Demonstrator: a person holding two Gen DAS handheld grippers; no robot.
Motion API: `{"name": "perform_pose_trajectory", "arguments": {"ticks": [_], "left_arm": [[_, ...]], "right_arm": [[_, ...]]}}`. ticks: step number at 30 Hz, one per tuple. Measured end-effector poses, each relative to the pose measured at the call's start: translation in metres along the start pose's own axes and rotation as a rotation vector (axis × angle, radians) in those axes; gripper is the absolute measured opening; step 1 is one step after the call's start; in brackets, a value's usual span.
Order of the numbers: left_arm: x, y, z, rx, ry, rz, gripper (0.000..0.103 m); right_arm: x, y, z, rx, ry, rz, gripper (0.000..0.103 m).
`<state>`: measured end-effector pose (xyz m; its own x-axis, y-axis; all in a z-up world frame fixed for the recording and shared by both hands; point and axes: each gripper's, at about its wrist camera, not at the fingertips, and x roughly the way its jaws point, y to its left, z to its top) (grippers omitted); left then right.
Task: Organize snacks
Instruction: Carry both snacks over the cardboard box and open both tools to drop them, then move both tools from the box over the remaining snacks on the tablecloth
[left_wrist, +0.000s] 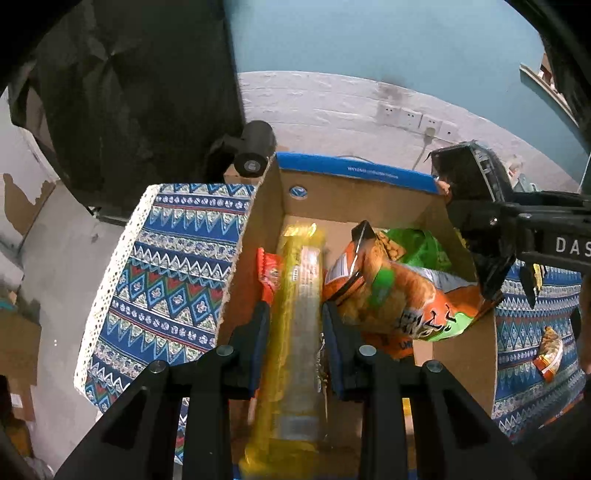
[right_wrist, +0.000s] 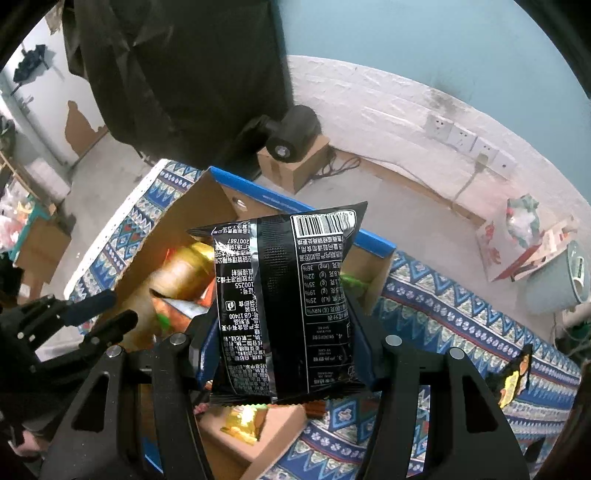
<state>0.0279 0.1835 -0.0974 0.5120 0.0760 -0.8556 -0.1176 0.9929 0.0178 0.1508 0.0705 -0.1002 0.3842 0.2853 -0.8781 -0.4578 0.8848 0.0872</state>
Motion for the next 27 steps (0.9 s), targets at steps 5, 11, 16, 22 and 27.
{"name": "perform_pose_trajectory", "arguments": {"ticks": [5, 11, 16, 22, 27], "left_arm": [[-0.006, 0.0, 0.002, 0.0, -0.026, 0.002, 0.054], [-0.014, -0.004, 0.004, 0.004, -0.046, -0.009, 0.063], [-0.017, -0.009, 0.006, 0.014, -0.062, -0.018, 0.067], [-0.02, -0.021, 0.006, 0.037, -0.068, -0.036, 0.068], [-0.026, -0.035, 0.006, 0.065, -0.081, -0.05, 0.07]], "right_arm": [[0.002, 0.005, 0.005, -0.006, 0.002, 0.019, 0.058], [0.003, 0.008, 0.008, -0.011, -0.012, 0.027, 0.069], [-0.003, 0.004, 0.006, 0.004, -0.027, 0.02, 0.074], [-0.011, -0.006, -0.001, 0.02, -0.03, 0.004, 0.076], [-0.021, -0.017, -0.011, 0.019, -0.033, -0.05, 0.077]]}}
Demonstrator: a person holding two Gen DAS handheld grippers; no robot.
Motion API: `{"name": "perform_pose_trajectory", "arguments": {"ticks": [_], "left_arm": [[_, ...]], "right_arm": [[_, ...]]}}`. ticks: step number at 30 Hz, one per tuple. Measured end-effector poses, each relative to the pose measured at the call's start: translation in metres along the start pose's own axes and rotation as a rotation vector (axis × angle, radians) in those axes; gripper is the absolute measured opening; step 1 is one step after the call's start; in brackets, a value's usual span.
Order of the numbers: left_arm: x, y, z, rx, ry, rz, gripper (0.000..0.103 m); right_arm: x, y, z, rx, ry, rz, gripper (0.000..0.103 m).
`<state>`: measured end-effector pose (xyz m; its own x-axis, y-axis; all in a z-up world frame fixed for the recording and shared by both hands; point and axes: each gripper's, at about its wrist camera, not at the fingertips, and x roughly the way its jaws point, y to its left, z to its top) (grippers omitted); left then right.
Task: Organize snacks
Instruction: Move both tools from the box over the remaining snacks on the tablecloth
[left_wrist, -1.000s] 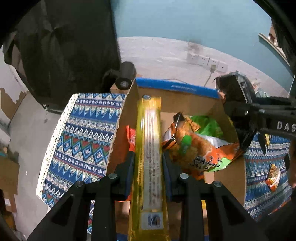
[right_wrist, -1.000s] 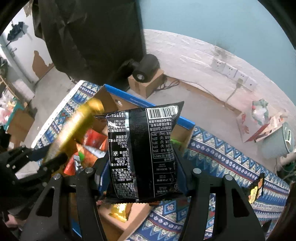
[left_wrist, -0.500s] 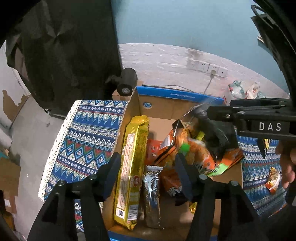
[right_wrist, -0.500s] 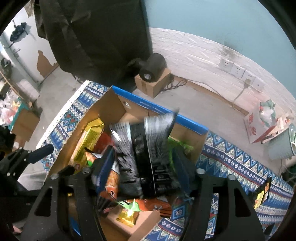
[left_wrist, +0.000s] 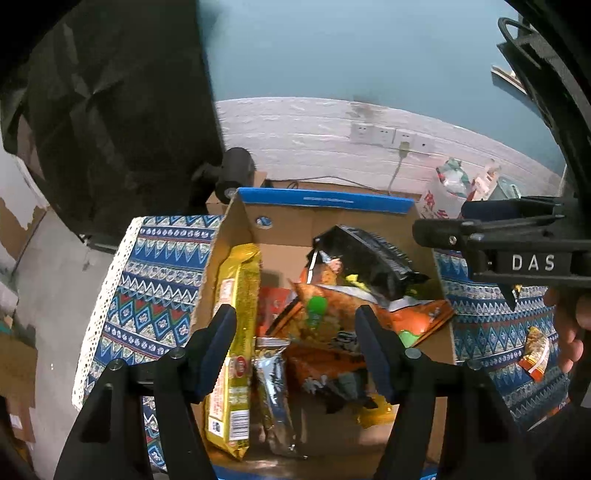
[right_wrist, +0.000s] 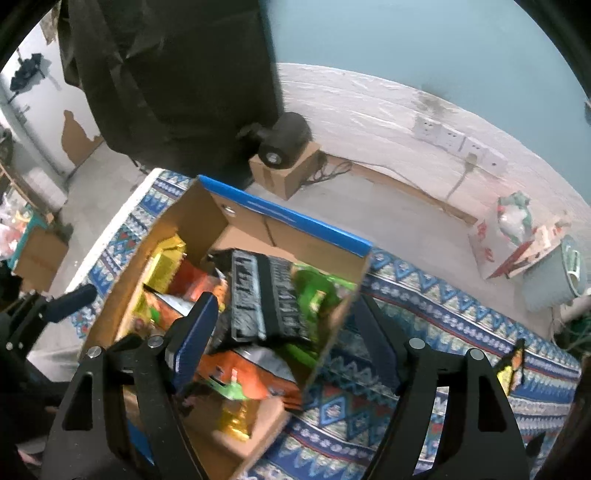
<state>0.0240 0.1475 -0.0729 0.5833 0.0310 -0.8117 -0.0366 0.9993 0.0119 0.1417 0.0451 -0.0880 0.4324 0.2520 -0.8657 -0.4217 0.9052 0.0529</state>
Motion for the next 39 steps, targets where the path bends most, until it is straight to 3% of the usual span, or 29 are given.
{"name": "perform_pose_trajectory", "arguments": {"ticks": [20, 28, 39], "left_arm": [[-0.012, -0.084, -0.001, 0.166, -0.008, -0.065, 0.077], [-0.006, -0.127, -0.008, 0.239, 0.027, -0.071, 0.077], [0.009, -0.183, -0.018, 0.319, 0.057, -0.072, 0.077]], "right_arm": [[-0.034, -0.081, -0.07, 0.114, 0.056, -0.131, 0.078], [-0.048, -0.109, -0.102, 0.162, 0.075, -0.154, 0.078], [-0.048, -0.174, -0.164, 0.327, 0.178, -0.197, 0.079]]}}
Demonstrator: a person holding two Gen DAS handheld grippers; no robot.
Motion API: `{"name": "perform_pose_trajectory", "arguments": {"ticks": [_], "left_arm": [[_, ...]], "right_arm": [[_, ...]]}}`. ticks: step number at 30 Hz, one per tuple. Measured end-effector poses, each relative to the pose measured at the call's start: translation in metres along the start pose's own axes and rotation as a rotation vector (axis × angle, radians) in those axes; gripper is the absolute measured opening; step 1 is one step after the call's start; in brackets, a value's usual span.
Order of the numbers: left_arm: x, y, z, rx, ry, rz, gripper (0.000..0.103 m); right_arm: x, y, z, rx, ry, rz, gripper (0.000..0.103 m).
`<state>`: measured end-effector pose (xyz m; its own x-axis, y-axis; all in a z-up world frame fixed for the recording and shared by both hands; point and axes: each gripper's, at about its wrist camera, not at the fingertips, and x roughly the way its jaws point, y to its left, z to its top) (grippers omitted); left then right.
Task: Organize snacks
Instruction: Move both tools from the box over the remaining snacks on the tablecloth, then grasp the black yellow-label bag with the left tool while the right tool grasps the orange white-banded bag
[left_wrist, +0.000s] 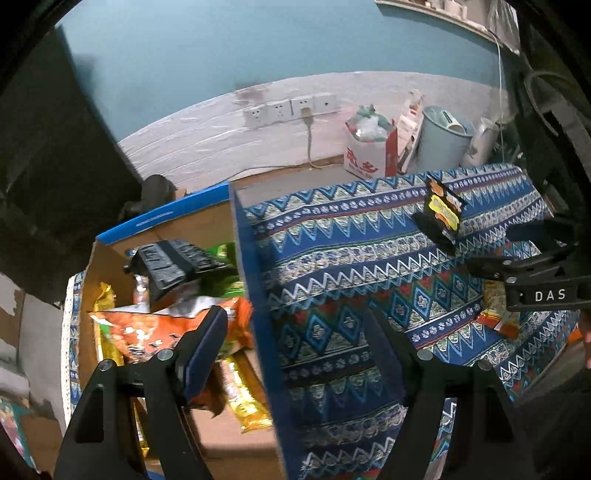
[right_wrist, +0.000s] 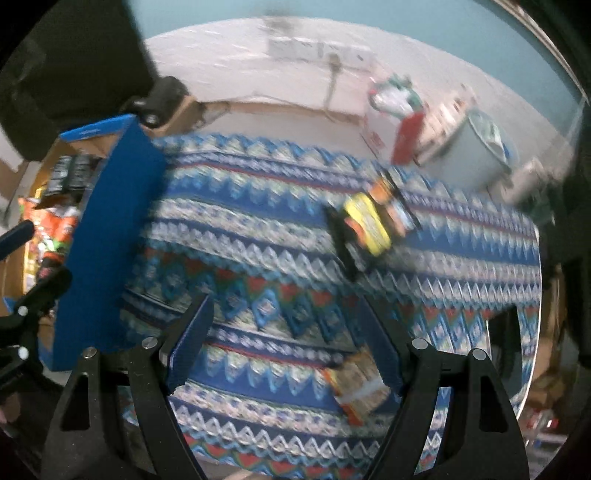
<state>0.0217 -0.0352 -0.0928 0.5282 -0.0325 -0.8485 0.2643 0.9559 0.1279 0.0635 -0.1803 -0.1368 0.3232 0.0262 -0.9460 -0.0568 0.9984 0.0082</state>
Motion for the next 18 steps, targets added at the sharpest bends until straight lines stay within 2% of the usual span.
{"name": "perform_pose_trajectory", "arguments": {"ticks": [7, 18], "left_arm": [[0.017, -0.035, 0.004, 0.037, 0.043, -0.049, 0.077], [0.044, -0.078, 0.005, 0.127, 0.078, -0.068, 0.077]], "right_arm": [[0.018, -0.057, -0.027, 0.151, 0.064, -0.019, 0.079], [0.042, -0.091, -0.054, 0.282, 0.119, -0.044, 0.079]]}}
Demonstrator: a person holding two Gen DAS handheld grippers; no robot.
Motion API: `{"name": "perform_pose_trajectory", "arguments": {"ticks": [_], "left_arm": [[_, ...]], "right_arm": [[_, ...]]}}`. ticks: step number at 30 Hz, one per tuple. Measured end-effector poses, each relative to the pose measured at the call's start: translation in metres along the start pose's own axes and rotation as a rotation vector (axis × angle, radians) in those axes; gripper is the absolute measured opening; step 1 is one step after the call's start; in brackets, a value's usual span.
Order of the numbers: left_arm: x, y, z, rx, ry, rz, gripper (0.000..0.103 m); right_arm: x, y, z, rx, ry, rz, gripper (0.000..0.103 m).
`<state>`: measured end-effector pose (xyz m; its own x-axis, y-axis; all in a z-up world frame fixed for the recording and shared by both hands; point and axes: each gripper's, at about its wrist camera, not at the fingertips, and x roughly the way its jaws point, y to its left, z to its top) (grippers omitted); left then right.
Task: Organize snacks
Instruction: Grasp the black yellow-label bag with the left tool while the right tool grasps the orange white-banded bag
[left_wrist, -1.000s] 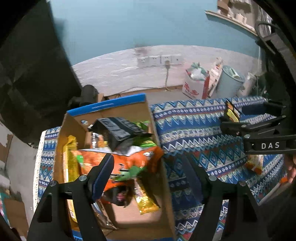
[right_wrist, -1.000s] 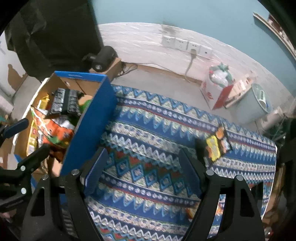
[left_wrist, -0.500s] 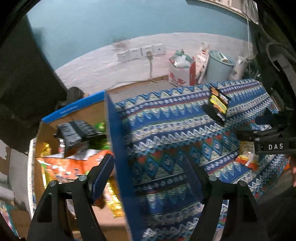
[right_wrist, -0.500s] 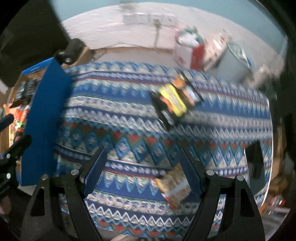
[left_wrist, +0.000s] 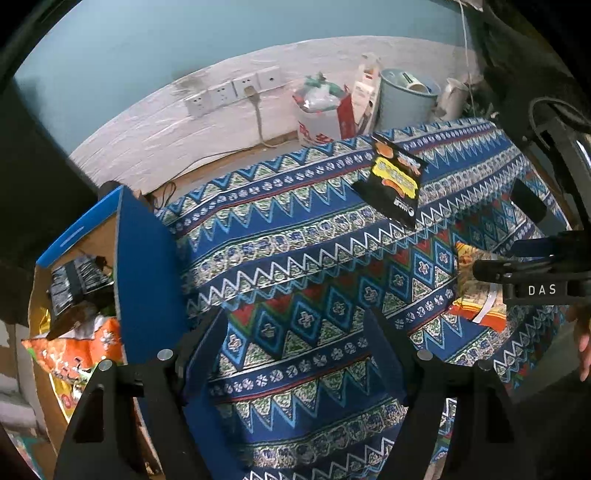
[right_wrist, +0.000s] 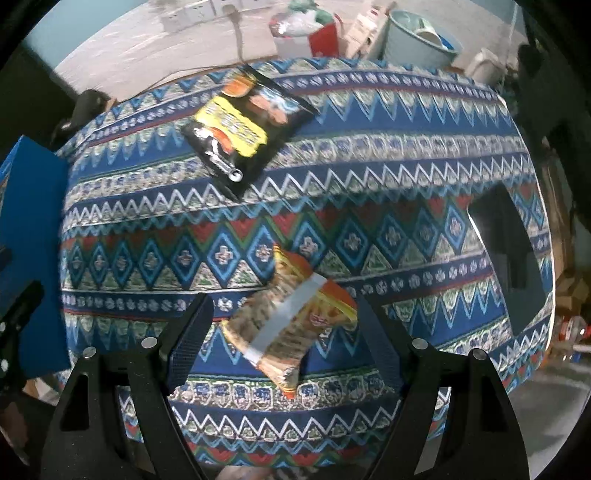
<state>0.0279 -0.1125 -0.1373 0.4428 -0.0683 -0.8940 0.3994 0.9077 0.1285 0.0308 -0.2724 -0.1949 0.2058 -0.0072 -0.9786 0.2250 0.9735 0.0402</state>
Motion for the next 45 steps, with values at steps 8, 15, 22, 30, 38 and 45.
{"name": "perform_pose_trajectory", "arguments": {"ticks": [8, 15, 22, 30, 38, 45], "left_arm": [[0.018, -0.014, 0.001, 0.035, 0.035, 0.017, 0.077], [0.026, -0.023, 0.004, 0.056, 0.055, 0.018, 0.077], [0.032, -0.033, 0.007, 0.071, 0.074, 0.002, 0.077], [0.043, -0.041, 0.009, 0.089, 0.097, 0.008, 0.077], [0.052, -0.045, 0.013, 0.076, 0.115, 0.011, 0.077], [0.051, -0.049, 0.03, 0.057, 0.085, -0.012, 0.077]], "right_arm": [[0.028, -0.005, -0.001, 0.01, 0.049, -0.017, 0.081], [0.039, -0.01, -0.002, 0.003, 0.075, 0.015, 0.081], [0.039, -0.006, -0.006, -0.107, 0.1, 0.046, 0.081], [0.055, 0.008, -0.019, -0.223, 0.14, 0.027, 0.081], [0.061, 0.01, -0.02, -0.27, 0.126, 0.037, 0.07], [0.033, -0.015, 0.005, -0.19, 0.025, 0.06, 0.059]]}}
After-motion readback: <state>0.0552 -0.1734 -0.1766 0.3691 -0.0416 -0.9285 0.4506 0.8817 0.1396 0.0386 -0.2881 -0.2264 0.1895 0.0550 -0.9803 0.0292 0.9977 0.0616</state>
